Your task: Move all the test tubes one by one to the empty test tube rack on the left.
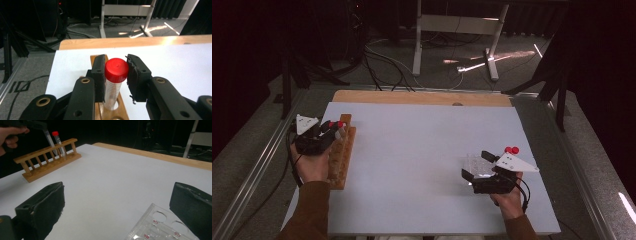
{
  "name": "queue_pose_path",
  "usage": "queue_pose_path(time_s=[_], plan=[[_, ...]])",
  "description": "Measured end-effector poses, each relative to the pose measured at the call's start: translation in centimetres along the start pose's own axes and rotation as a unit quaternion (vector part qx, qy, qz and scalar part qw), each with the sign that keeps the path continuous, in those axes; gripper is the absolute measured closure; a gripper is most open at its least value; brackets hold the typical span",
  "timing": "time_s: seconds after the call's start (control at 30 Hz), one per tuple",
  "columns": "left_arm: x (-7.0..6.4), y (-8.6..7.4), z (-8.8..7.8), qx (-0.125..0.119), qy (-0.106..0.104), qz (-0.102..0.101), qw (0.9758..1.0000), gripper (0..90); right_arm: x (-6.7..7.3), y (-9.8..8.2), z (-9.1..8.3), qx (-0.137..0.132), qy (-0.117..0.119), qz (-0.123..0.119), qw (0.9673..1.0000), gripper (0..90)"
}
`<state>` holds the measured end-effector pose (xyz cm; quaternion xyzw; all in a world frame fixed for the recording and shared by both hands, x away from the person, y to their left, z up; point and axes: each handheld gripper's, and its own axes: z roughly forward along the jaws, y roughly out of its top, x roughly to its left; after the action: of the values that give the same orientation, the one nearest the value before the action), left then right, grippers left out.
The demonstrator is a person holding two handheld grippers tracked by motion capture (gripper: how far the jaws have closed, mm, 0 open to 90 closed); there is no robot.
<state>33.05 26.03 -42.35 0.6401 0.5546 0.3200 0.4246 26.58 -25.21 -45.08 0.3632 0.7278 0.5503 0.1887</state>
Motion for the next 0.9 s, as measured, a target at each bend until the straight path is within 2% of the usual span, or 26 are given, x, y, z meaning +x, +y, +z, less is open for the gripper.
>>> queue_pose_path(time_s=[0.23,0.5,0.6,0.7,0.9], plan=[[0.1,-0.9,0.6,0.017,-0.001,-0.003,0.9998,70.2,0.1,0.0,0.1,0.002,0.001,-0.001,1.0000,0.0],[0.2,-0.8,1.1,0.039,-0.006,-0.001,0.9992,70.0,0.0,-0.1,0.1,0.002,0.001,0.000,1.0000,0.0],[0.5,-0.6,1.3,0.055,-0.010,-0.012,0.9984,70.0,-0.1,-0.1,0.1,0.002,0.001,0.002,1.0000,0.0],[0.5,-0.6,1.5,0.060,-0.013,-0.012,0.9981,69.7,-0.1,-0.2,0.1,0.003,0.000,0.002,1.0000,0.0],[0.4,-0.9,1.5,0.056,-0.021,-0.009,0.9982,59.5,-0.1,0.0,0.0,-0.001,-0.003,0.000,1.0000,0.0]])
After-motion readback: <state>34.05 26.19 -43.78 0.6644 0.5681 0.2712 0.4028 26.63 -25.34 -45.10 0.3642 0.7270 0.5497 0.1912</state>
